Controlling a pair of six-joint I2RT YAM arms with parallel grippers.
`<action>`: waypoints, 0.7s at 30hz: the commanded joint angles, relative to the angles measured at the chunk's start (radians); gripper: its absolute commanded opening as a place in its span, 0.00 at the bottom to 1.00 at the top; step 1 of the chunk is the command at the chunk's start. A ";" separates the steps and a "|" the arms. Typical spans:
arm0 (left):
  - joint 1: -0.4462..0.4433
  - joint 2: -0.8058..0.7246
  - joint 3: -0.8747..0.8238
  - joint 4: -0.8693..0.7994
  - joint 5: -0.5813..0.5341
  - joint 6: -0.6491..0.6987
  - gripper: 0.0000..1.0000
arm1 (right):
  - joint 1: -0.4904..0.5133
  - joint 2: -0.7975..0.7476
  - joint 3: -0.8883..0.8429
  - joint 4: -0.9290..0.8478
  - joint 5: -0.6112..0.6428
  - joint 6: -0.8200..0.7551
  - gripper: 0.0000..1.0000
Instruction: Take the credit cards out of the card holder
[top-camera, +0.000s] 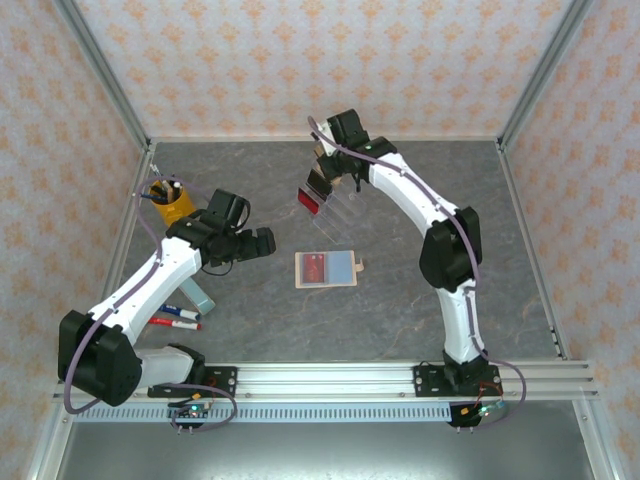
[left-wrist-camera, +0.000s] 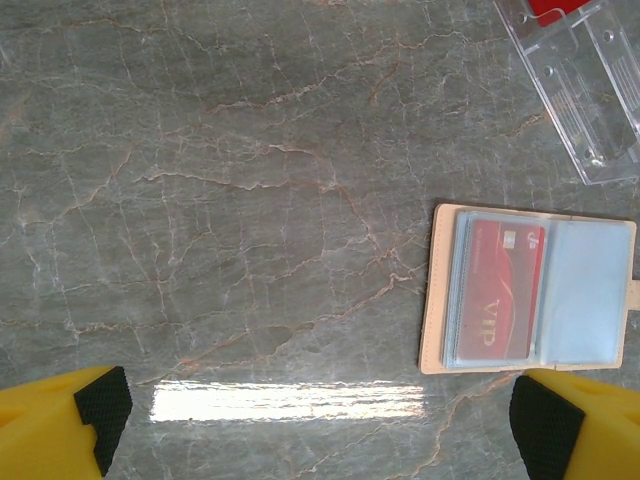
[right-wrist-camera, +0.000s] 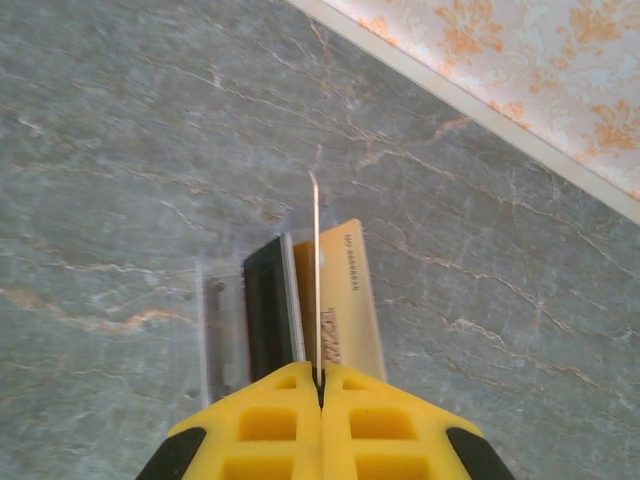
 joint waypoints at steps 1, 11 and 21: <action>0.013 0.010 -0.013 0.000 0.028 0.015 1.00 | -0.012 0.032 0.056 -0.066 0.011 -0.062 0.00; 0.019 0.012 -0.030 0.026 0.072 0.011 1.00 | -0.013 0.081 0.090 -0.096 0.030 -0.103 0.00; 0.019 0.007 -0.042 0.036 0.082 0.012 1.00 | -0.013 0.133 0.159 -0.155 0.075 -0.116 0.10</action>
